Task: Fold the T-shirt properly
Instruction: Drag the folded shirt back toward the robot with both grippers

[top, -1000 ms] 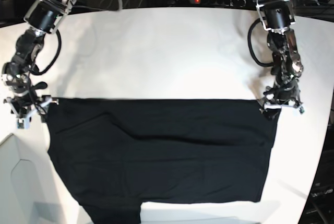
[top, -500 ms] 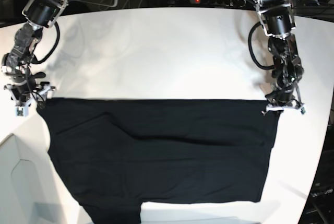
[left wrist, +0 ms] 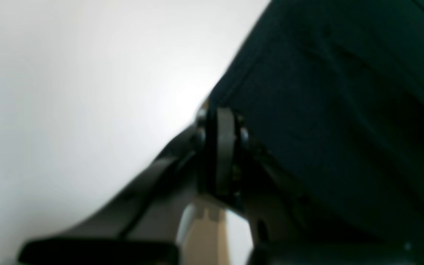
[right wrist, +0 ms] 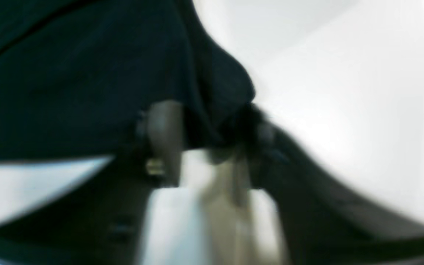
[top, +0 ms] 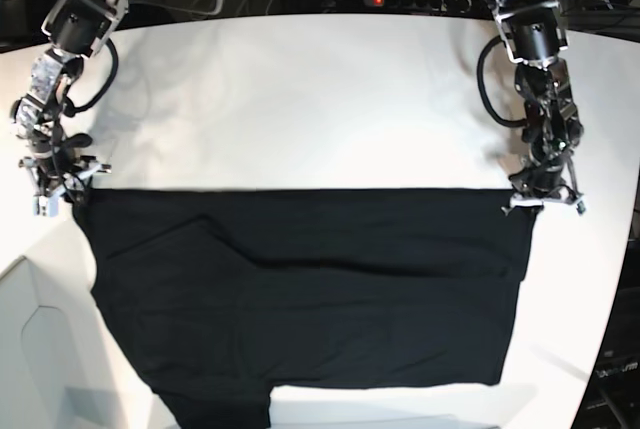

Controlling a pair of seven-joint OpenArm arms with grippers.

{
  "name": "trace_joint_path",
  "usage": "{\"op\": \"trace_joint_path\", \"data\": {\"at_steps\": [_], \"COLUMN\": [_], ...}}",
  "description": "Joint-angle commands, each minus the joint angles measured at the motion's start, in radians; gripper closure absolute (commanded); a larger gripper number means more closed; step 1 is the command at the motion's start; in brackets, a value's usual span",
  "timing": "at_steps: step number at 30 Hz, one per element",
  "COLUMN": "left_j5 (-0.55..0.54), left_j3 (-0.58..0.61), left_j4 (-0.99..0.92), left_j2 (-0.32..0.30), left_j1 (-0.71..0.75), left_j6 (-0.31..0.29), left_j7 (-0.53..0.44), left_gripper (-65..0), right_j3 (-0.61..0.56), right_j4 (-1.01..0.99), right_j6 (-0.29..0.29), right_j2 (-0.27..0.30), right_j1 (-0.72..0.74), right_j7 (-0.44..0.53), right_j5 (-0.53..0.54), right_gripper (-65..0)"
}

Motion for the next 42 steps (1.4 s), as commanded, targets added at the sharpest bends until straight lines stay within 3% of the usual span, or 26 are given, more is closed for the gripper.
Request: {"op": "trace_joint_path", "data": {"at_steps": [1,2,8,12,19,27,30,37,42], "left_j5": [0.013,0.013,0.011,0.011,0.021,0.021,0.021,0.011,0.011], "left_j3": [-0.002,-0.002,-0.075,-0.092,-0.086,-0.141,-0.147,-0.151,-0.151], "left_j4": [0.013,0.032,0.18,0.243,0.283,0.29,0.295,0.298,0.298], "left_j2": [-0.011,-0.011,-0.01,-0.011,-0.011,-0.004,-0.004,-0.007,-0.008], "left_j1": [0.015,0.027,0.09,0.084,-0.002,-0.168,-0.163,-0.041,0.021], "left_j6": [0.022,0.022,0.023,0.023,0.031,0.031,0.031,0.029,0.026], "left_j7": [0.044,0.044,0.054,0.055,0.058,0.239,0.261,0.256,0.253], "left_gripper": [0.0,0.0,0.0,0.0,0.0,0.0,0.0,0.0,0.0], "right_j3": [0.0,0.002,0.017,0.01,-0.05,-0.187,-0.179,-0.064,-0.049], "right_j4": [0.004,0.004,0.191,0.312,0.384,0.386,0.389,0.389,0.389], "right_j6": [0.052,0.056,0.056,0.056,0.056,0.056,0.056,0.056,0.056], "right_j2": [0.01,0.01,0.016,0.016,0.028,0.051,0.063,0.076,0.076], "right_j1": [0.004,0.002,-0.076,-0.067,0.14,0.376,0.358,0.169,0.134], "right_j7": [-0.047,-0.048,-0.05,-0.116,-0.26,-0.387,-0.417,-0.36,-0.325], "right_j5": [-0.022,-0.023,-0.022,-0.02,-0.027,-0.027,-0.027,-0.025,-0.025], "right_gripper": [-3.2,0.0,0.0,0.0,0.0,0.0,0.0,0.0,0.0]}}
